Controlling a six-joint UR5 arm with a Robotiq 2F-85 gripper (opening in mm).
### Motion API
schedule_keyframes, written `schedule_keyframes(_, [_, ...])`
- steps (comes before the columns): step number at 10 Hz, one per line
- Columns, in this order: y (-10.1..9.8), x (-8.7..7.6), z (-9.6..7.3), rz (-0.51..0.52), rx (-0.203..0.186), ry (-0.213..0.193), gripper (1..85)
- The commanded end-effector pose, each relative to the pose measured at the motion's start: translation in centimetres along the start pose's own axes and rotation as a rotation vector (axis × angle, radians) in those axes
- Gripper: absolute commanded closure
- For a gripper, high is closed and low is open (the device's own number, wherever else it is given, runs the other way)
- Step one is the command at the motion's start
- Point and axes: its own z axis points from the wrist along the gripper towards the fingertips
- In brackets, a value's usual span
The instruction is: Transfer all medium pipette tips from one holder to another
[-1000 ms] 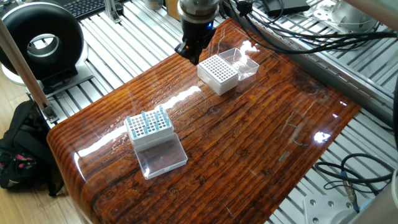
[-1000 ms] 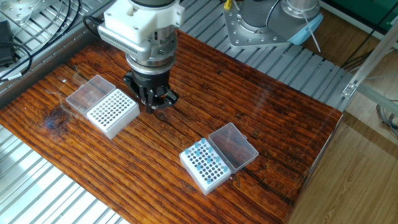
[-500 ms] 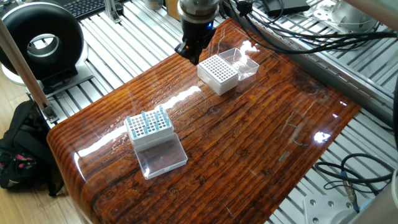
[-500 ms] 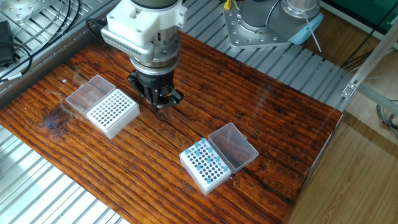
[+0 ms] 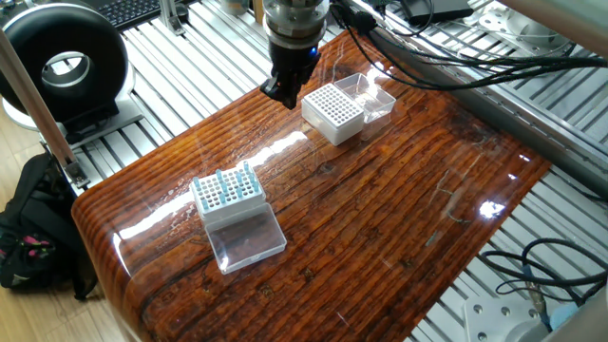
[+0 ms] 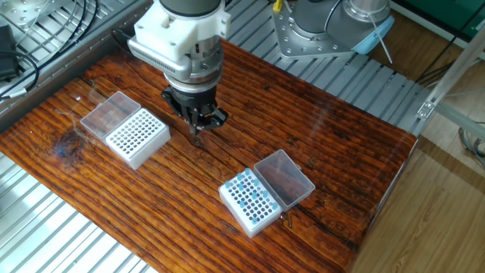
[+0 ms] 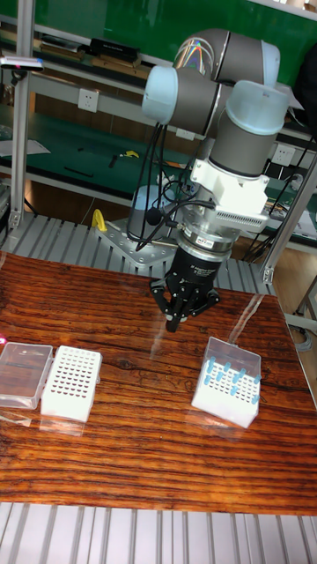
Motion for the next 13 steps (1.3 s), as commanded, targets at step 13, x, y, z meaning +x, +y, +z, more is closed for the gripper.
schedule_keyframes(13, [0.4, 2.2, -0.3, -0.051, -0.029, 0.088, 84.7])
